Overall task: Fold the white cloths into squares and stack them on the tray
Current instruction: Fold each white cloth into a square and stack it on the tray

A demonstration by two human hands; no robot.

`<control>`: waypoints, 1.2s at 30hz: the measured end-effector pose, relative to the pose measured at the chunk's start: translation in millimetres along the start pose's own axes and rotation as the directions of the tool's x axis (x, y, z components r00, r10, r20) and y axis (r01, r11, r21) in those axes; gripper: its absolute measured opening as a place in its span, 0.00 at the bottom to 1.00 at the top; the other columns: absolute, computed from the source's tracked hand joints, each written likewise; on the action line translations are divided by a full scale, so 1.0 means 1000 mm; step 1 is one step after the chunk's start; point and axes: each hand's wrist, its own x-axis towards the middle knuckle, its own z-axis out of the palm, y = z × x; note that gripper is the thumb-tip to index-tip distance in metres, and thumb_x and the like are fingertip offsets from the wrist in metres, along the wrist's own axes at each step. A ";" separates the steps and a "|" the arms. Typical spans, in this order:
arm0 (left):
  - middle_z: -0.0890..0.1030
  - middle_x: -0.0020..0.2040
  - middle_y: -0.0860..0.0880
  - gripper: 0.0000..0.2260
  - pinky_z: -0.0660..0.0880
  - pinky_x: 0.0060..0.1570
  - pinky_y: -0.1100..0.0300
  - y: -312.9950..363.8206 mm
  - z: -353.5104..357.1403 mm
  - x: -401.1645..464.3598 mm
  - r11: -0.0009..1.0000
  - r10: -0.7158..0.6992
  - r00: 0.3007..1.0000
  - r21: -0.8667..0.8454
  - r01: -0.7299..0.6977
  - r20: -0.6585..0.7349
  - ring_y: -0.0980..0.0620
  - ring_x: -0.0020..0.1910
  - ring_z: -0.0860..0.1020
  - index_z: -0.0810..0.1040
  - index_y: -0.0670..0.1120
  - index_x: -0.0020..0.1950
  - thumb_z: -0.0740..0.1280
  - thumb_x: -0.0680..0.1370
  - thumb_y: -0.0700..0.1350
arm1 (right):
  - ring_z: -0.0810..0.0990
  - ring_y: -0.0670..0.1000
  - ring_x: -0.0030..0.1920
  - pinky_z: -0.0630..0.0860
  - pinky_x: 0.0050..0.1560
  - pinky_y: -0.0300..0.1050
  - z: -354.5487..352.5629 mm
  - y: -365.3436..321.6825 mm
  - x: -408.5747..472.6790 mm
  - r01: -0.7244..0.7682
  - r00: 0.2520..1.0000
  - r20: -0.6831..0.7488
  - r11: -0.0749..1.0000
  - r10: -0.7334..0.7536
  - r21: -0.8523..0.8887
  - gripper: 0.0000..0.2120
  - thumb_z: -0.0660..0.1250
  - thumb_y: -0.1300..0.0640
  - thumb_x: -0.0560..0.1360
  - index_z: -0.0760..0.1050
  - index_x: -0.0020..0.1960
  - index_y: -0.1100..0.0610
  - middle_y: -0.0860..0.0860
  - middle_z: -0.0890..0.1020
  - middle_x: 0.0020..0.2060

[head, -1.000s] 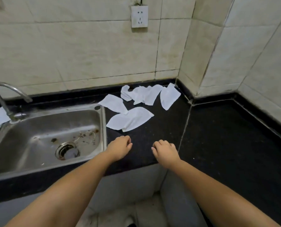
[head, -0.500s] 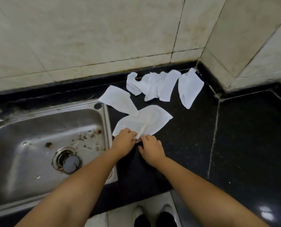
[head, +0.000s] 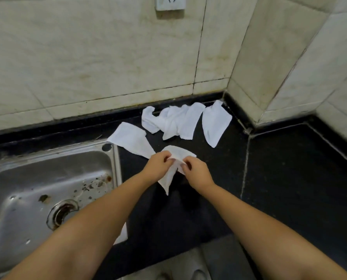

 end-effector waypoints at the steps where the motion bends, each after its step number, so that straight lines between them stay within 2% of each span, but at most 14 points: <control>1: 0.70 0.33 0.54 0.10 0.64 0.33 0.67 0.007 -0.001 0.004 1.000 0.009 1.000 -0.010 -0.009 -0.029 0.59 0.33 0.67 0.69 0.46 0.38 0.62 0.79 0.42 | 0.76 0.49 0.41 0.75 0.44 0.45 -0.013 0.002 0.001 -0.013 0.999 -0.049 0.998 0.016 0.058 0.07 0.62 0.59 0.78 0.77 0.45 0.61 0.53 0.80 0.40; 3: 0.74 0.36 0.55 0.06 0.65 0.35 0.70 0.028 0.001 0.010 0.998 0.053 0.998 -0.023 -0.055 -0.046 0.61 0.36 0.70 0.74 0.46 0.43 0.62 0.79 0.42 | 0.75 0.45 0.39 0.71 0.38 0.37 -0.046 0.008 -0.003 -0.055 0.986 -0.144 0.977 0.086 0.207 0.07 0.62 0.60 0.77 0.78 0.46 0.59 0.50 0.79 0.39; 6: 0.74 0.36 0.52 0.08 0.65 0.35 0.68 0.055 0.007 0.017 0.990 0.144 0.990 -0.001 -0.144 0.010 0.56 0.36 0.71 0.76 0.44 0.41 0.62 0.79 0.42 | 0.76 0.47 0.42 0.69 0.39 0.38 -0.094 0.018 -0.006 -0.066 0.948 -0.269 0.932 0.170 0.356 0.07 0.63 0.60 0.76 0.80 0.47 0.58 0.50 0.80 0.40; 10: 0.65 0.31 0.46 0.15 0.58 0.28 0.63 0.075 0.008 0.021 0.990 0.138 0.990 -0.027 -0.138 0.024 0.54 0.30 0.63 0.65 0.43 0.32 0.64 0.77 0.43 | 0.77 0.48 0.45 0.71 0.40 0.37 -0.149 0.032 -0.010 -0.057 0.891 -0.384 0.899 0.242 0.435 0.07 0.64 0.58 0.76 0.81 0.49 0.58 0.51 0.81 0.44; 12: 0.64 0.30 0.47 0.17 0.59 0.31 0.62 0.082 0.005 0.027 0.989 0.123 0.992 -0.085 -0.125 -0.025 0.53 0.30 0.63 0.65 0.44 0.31 0.65 0.78 0.44 | 0.76 0.48 0.44 0.71 0.38 0.37 -0.171 0.041 -0.011 -0.068 0.869 -0.413 0.893 0.272 0.444 0.06 0.65 0.57 0.76 0.79 0.49 0.56 0.49 0.80 0.42; 15: 0.70 0.34 0.45 0.13 0.65 0.39 0.58 0.097 0.004 0.045 0.968 0.077 0.992 -0.232 -0.099 -0.100 0.52 0.36 0.68 0.74 0.41 0.36 0.64 0.78 0.46 | 0.75 0.48 0.42 0.71 0.38 0.40 -0.194 0.050 -0.005 -0.080 0.860 -0.407 0.868 0.309 0.490 0.06 0.65 0.56 0.76 0.78 0.50 0.56 0.48 0.78 0.40; 17: 0.72 0.38 0.44 0.10 0.68 0.43 0.56 0.108 0.006 0.057 0.947 0.053 0.993 -0.311 -0.084 -0.106 0.52 0.39 0.70 0.76 0.43 0.40 0.64 0.78 0.48 | 0.75 0.49 0.45 0.72 0.42 0.42 -0.204 0.051 0.002 -0.087 0.863 -0.395 0.863 0.315 0.498 0.07 0.64 0.55 0.77 0.77 0.52 0.56 0.49 0.78 0.43; 20: 0.78 0.41 0.45 0.12 0.73 0.47 0.55 0.125 0.005 0.064 0.906 0.011 0.994 -0.420 -0.058 -0.112 0.51 0.41 0.75 0.79 0.40 0.44 0.63 0.80 0.46 | 0.76 0.50 0.49 0.72 0.50 0.47 -0.217 0.051 0.009 -0.080 0.860 -0.383 0.830 0.337 0.551 0.09 0.63 0.55 0.78 0.76 0.56 0.57 0.51 0.78 0.47; 23: 0.82 0.45 0.49 0.10 0.75 0.49 0.58 0.129 0.000 0.061 0.787 -0.040 0.997 -0.617 -0.010 -0.067 0.53 0.45 0.79 0.80 0.43 0.48 0.62 0.81 0.46 | 0.78 0.54 0.53 0.76 0.57 0.51 -0.223 0.056 0.009 -0.062 0.870 -0.357 0.795 0.339 0.603 0.06 0.64 0.57 0.78 0.78 0.53 0.56 0.53 0.80 0.48; 27: 0.82 0.56 0.47 0.13 0.76 0.55 0.56 0.106 -0.005 0.048 0.573 -0.075 0.991 -0.808 0.133 0.109 0.50 0.55 0.80 0.76 0.42 0.62 0.63 0.80 0.47 | 0.80 0.52 0.50 0.78 0.54 0.47 -0.215 0.066 -0.004 -0.064 0.913 -0.265 0.751 0.310 0.657 0.08 0.64 0.60 0.78 0.78 0.55 0.60 0.54 0.82 0.48; 29: 0.81 0.58 0.44 0.14 0.77 0.56 0.53 0.091 -0.004 0.039 0.576 -0.088 0.980 -0.794 0.197 0.179 0.48 0.56 0.80 0.75 0.41 0.63 0.63 0.80 0.46 | 0.80 0.52 0.48 0.78 0.51 0.45 -0.205 0.072 -0.014 -0.087 0.936 -0.205 0.753 0.285 0.652 0.07 0.63 0.60 0.78 0.78 0.53 0.60 0.55 0.82 0.47; 32: 0.81 0.57 0.41 0.11 0.77 0.55 0.51 0.059 0.007 0.017 0.647 -0.147 0.954 -0.704 0.292 0.261 0.45 0.53 0.80 0.78 0.40 0.59 0.63 0.80 0.43 | 0.79 0.50 0.43 0.77 0.45 0.42 -0.181 0.090 -0.029 -0.195 0.952 -0.069 0.767 0.298 0.611 0.05 0.63 0.61 0.78 0.78 0.48 0.61 0.57 0.81 0.43; 34: 0.81 0.55 0.41 0.09 0.78 0.51 0.54 0.036 0.020 -0.002 0.696 -0.199 0.928 -0.621 0.360 0.315 0.47 0.50 0.80 0.79 0.40 0.56 0.63 0.80 0.42 | 0.78 0.49 0.40 0.75 0.41 0.40 -0.160 0.105 -0.043 -0.288 0.946 0.039 0.776 0.323 0.562 0.05 0.63 0.61 0.78 0.77 0.48 0.61 0.57 0.79 0.42; 36: 0.81 0.55 0.41 0.11 0.79 0.49 0.55 0.012 0.034 -0.020 0.742 -0.244 0.885 -0.512 0.433 0.396 0.47 0.50 0.80 0.78 0.37 0.58 0.64 0.80 0.42 | 0.78 0.48 0.39 0.76 0.39 0.37 -0.140 0.121 -0.059 -0.395 0.917 0.151 0.779 0.370 0.487 0.05 0.63 0.61 0.78 0.77 0.49 0.61 0.55 0.79 0.41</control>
